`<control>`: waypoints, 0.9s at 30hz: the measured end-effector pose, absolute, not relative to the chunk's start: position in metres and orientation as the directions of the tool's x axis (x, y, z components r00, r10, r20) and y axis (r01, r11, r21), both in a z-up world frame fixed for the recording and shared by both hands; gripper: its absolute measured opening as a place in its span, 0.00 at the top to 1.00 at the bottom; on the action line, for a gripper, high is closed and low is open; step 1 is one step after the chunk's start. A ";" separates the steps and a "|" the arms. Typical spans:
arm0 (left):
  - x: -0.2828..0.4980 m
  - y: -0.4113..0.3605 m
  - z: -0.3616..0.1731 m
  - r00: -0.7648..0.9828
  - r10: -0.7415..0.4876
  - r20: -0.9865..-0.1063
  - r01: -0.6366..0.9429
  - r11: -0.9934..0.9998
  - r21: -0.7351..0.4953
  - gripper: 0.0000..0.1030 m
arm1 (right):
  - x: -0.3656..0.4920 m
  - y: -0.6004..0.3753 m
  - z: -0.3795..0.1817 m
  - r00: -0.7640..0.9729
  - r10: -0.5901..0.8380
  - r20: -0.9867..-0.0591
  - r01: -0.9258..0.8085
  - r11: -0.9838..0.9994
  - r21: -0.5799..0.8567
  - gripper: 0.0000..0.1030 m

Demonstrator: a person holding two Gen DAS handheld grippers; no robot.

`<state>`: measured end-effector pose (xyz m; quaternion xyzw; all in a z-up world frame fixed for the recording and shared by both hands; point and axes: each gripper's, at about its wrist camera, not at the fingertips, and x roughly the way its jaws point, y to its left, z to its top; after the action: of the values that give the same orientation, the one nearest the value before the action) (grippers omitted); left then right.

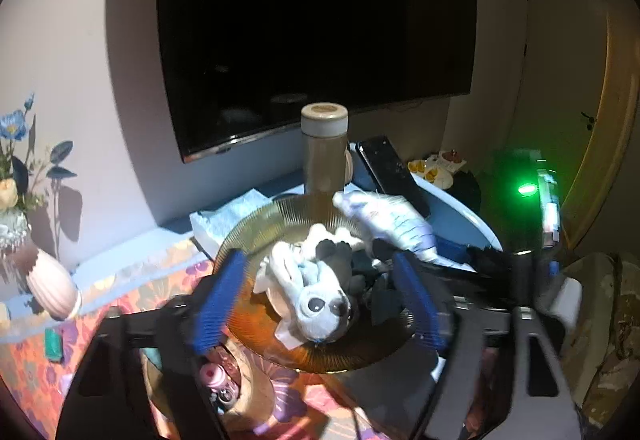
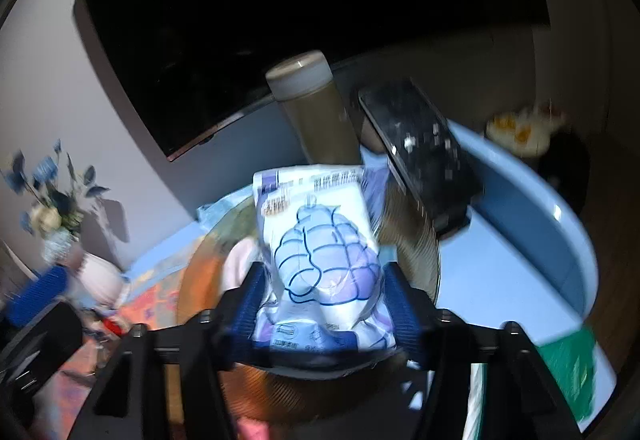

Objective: Organize soft objects

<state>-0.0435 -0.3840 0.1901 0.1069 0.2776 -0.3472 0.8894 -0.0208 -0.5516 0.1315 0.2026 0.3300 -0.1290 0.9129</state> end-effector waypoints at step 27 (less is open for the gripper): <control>-0.071 -0.195 0.165 0.682 -0.432 -0.590 0.442 0.886 -0.137 0.16 | -0.128 -0.363 0.053 0.532 0.161 -0.832 0.056 0.973 0.223 0.11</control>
<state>-0.0715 -0.1947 0.1650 0.0082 0.3197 -0.2383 0.9170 -0.1276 -0.3632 0.0532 0.1119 0.4829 0.0302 0.8680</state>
